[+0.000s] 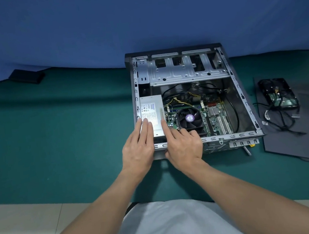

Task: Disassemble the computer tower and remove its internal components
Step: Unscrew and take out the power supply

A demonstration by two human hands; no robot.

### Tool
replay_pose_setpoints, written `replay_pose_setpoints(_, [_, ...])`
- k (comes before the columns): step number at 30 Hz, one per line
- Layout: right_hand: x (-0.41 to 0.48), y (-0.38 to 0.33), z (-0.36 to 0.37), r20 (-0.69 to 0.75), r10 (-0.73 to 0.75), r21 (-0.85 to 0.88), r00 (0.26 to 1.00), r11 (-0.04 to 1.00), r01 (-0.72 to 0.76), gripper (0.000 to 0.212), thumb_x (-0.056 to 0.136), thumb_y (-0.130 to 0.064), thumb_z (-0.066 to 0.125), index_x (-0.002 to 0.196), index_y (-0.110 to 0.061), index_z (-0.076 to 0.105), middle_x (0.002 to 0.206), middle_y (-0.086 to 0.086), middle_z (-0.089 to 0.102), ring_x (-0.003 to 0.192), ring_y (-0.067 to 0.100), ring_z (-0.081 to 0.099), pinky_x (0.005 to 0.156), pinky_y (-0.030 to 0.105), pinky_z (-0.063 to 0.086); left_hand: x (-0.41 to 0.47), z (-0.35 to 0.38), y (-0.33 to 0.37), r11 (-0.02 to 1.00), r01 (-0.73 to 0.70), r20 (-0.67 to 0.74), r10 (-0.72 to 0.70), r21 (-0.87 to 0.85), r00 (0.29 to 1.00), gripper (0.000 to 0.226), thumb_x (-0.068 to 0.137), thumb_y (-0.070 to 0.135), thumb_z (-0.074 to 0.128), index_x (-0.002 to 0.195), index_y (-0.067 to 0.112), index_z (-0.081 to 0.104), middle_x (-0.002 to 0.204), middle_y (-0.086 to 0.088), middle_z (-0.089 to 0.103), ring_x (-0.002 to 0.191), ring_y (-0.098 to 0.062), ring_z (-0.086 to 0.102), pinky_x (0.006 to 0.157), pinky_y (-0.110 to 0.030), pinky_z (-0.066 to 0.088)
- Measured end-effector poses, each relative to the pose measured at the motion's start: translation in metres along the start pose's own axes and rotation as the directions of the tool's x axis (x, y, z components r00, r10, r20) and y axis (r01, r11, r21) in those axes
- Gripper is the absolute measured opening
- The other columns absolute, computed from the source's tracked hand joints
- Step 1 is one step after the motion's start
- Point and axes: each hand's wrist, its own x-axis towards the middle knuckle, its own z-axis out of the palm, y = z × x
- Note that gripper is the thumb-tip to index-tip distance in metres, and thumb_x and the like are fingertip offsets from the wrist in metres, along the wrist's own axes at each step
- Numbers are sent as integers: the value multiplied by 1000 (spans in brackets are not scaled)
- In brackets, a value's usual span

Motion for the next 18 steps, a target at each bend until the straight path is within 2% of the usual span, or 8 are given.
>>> replay_pose_setpoints(4, [1, -2, 0, -2, 10, 10, 1000, 1000, -10, 102, 67, -42, 77, 150, -18, 24, 97, -4, 68, 91, 18, 59, 72, 33, 39, 1, -1, 8, 993, 116, -31, -117, -28, 993, 56, 85, -5, 23, 131, -2, 56, 136, -13, 56, 129, -25, 50, 75, -31, 54])
replay_pose_setpoints(5, [0, -1, -1, -3, -14, 10, 1000, 1000, 14, 101, 69, -43, 75, 151, -16, 21, 102, -3, 67, 96, 19, 57, 75, 34, 40, 1, -3, 8, 993, 113, -40, -114, -28, 993, 55, 84, -6, 28, 131, -3, 55, 137, -13, 55, 130, -25, 49, 76, -32, 55])
replay_pose_setpoints(7, [0, 7, -7, 45, -91, 65, 995, 994, 88, 100, 74, -51, 66, 152, -16, 15, 118, -2, 60, 110, 20, 50, 84, 36, 40, 1, -7, 4, 994, 99, 9, -98, -56, 995, 60, 76, -5, 58, 136, -4, 49, 143, -15, 48, 135, -27, 42, 81, -34, 54])
replay_pose_setpoints(9, [6, 23, -16, 169, -192, 294, 967, 946, 137, 94, 77, -61, 55, 151, -21, 15, 133, -1, 49, 122, 20, 39, 95, 38, 37, -1, -11, -2, 983, 104, 140, -83, -148, 987, 102, 66, 23, 85, 147, -3, 27, 156, -16, 25, 145, -30, 23, 93, -36, 50])
replay_pose_setpoints(12, [29, 51, -43, 314, -207, 727, 927, 680, -95, 76, 81, -55, 62, 146, -31, 32, 140, -2, 43, 129, 17, 38, 106, 41, 36, -2, -18, -8, 874, 218, 290, -94, -435, 952, 134, 66, 70, 69, 150, 11, -18, 157, -1, -29, 147, -19, -12, 108, -31, 27])
replay_pose_setpoints(13, [41, 57, -49, 299, -149, 763, 943, 630, -142, 75, 80, -50, 66, 145, -31, 33, 140, -3, 44, 127, 15, 41, 106, 44, 38, 0, -21, -9, 809, 307, 341, -141, -502, 929, 132, 68, 78, 60, 148, 16, -25, 152, 7, -37, 146, -11, -16, 106, -29, 22])
replay_pose_setpoints(15, [67, 58, -60, 279, -125, 723, 952, 679, -123, 90, 76, -45, 74, 149, -30, 23, 146, 0, 37, 132, 19, 37, 108, 47, 35, 10, -23, -7, 665, 481, 423, -264, -572, 867, 114, 79, 78, 45, 146, 22, -28, 151, 15, -37, 141, 2, -21, 108, -31, 14])
replay_pose_setpoints(18, [97, 39, -66, 378, -307, 542, 873, 838, 60, 127, 65, -45, 83, 150, -32, -10, 158, 5, 6, 144, 27, 4, 113, 51, 18, 37, -21, 0, 481, 706, 510, -489, -519, 708, 86, 97, 47, 45, 152, 16, -14, 162, -1, -6, 148, -17, 4, 115, -39, 16])
